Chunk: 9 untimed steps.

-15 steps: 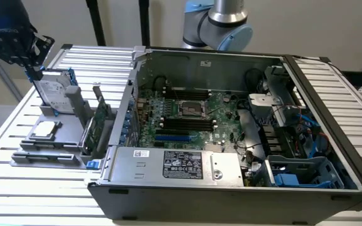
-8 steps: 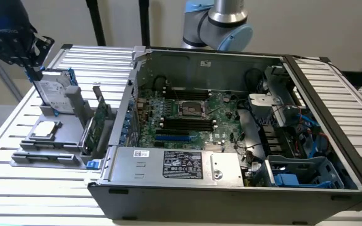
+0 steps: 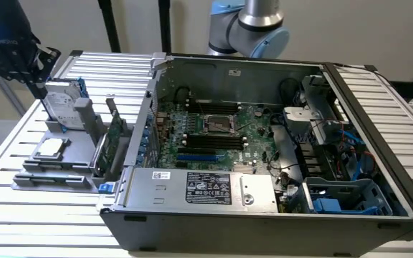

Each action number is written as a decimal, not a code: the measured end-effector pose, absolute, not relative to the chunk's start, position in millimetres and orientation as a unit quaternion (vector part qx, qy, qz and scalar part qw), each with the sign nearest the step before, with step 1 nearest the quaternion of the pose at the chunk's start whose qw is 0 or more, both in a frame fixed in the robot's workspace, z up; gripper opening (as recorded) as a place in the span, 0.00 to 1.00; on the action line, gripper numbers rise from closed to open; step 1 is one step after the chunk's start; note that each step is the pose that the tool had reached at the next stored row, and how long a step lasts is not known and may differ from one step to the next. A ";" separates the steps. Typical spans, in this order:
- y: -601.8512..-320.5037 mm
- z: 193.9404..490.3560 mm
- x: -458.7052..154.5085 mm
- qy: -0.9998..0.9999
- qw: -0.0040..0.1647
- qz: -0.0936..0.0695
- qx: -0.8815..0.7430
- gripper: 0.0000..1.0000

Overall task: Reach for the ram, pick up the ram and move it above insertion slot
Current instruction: 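Reach for the ram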

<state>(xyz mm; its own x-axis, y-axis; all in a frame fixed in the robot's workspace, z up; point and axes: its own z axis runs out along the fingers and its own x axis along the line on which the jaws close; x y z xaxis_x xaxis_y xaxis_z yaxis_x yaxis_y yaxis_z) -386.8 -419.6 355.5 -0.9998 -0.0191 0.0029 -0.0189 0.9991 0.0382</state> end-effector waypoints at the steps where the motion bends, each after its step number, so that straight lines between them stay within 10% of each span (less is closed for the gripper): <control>1: -423.3 355.3 -386.3 -1.000 0.002 -0.019 0.010 0.11; 9: -449.6 351.7 -384.3 -1.000 0.002 -0.019 0.010 0.11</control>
<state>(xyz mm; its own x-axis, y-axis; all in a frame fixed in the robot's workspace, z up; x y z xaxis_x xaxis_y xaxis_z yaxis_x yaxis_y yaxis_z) -384.3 -449.6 351.7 -0.9998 -0.0192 0.0042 -0.0190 0.9991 0.0379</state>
